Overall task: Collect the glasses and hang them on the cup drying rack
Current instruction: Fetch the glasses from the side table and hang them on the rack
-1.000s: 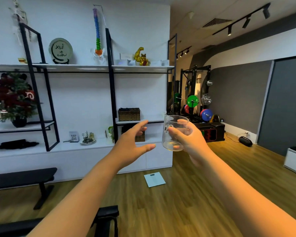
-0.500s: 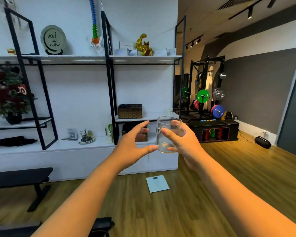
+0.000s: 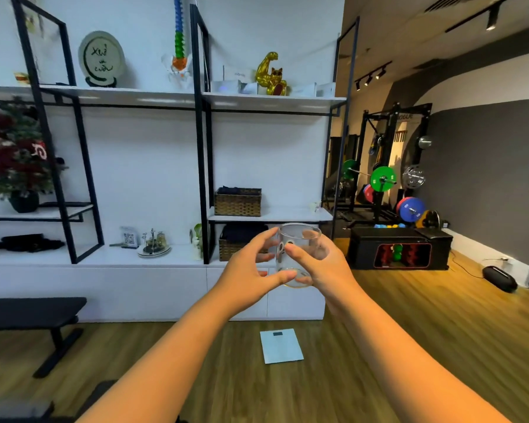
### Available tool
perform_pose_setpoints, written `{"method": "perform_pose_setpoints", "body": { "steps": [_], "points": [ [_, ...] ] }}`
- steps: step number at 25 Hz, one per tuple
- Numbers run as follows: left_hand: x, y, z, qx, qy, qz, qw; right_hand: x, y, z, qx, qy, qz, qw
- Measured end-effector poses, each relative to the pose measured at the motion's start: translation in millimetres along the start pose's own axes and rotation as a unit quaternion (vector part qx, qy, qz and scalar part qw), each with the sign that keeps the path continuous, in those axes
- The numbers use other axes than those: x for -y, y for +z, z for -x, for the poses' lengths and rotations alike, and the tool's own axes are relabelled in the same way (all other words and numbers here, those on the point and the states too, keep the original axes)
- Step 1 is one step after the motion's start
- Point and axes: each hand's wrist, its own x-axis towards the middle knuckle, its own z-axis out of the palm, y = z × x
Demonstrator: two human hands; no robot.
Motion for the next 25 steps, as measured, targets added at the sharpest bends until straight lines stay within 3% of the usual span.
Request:
{"method": "perform_pose_setpoints", "body": {
  "steps": [13,21,25],
  "points": [
    [129.6,-31.1,-172.3,-0.067,-0.006,0.045,0.997,-69.4,38.3,-199.5,0.05,0.02,-0.013,0.998],
    [224.6,-55.6,-287.6,0.019,0.004,0.046,0.999,-131.9,42.5,-335.2,0.049,0.04,-0.05,0.997],
    [273.7,-48.6,-344.5,0.012,-0.019,0.086,0.996,-164.6,35.0,-410.0,0.053,0.046,-0.077,0.995]
  ]
}}
